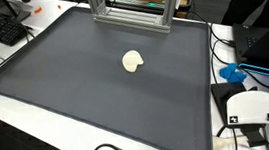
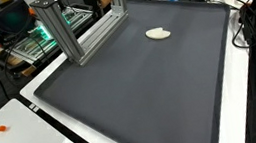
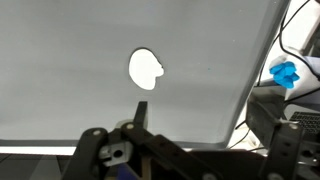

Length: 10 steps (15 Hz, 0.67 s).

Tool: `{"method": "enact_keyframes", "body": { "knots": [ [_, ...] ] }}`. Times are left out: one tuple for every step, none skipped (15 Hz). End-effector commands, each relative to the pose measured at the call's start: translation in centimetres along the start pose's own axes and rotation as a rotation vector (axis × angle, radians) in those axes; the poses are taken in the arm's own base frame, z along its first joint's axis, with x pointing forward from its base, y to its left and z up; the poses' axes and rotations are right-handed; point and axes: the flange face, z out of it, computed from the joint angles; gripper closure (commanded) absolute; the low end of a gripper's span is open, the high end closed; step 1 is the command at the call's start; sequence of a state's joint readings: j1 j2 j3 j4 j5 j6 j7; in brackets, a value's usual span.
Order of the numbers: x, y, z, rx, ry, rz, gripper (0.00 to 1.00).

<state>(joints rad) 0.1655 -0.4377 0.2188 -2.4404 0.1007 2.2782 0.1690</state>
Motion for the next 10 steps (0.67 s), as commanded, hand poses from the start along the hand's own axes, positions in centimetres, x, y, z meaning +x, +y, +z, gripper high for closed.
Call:
{"method": "enact_keyframes", "body": {
  "knots": [
    [1.7,0.1,2.7,-0.023,-0.004,0.027,0.0],
    [2.0,0.2,3.2,-0.027,-0.005,0.032,0.0],
    [2.3,0.3,3.8,-0.031,-0.006,0.038,0.0],
    [2.5,0.3,4.3,-0.038,-0.008,0.041,0.0],
    [2.7,0.4,4.7,-0.044,-0.012,0.045,0.0],
    [2.8,0.5,5.1,-0.047,-0.016,0.05,0.0],
    [3.0,0.5,5.5,-0.051,-0.018,0.055,0.0],
    [3.1,0.6,5.8,-0.054,-0.02,0.057,0.0],
    [2.6,0.7,5.1,-0.041,-0.023,0.044,0.0],
    [2.7,0.7,5.4,-0.041,-0.026,0.045,0.0]
  ]
}}
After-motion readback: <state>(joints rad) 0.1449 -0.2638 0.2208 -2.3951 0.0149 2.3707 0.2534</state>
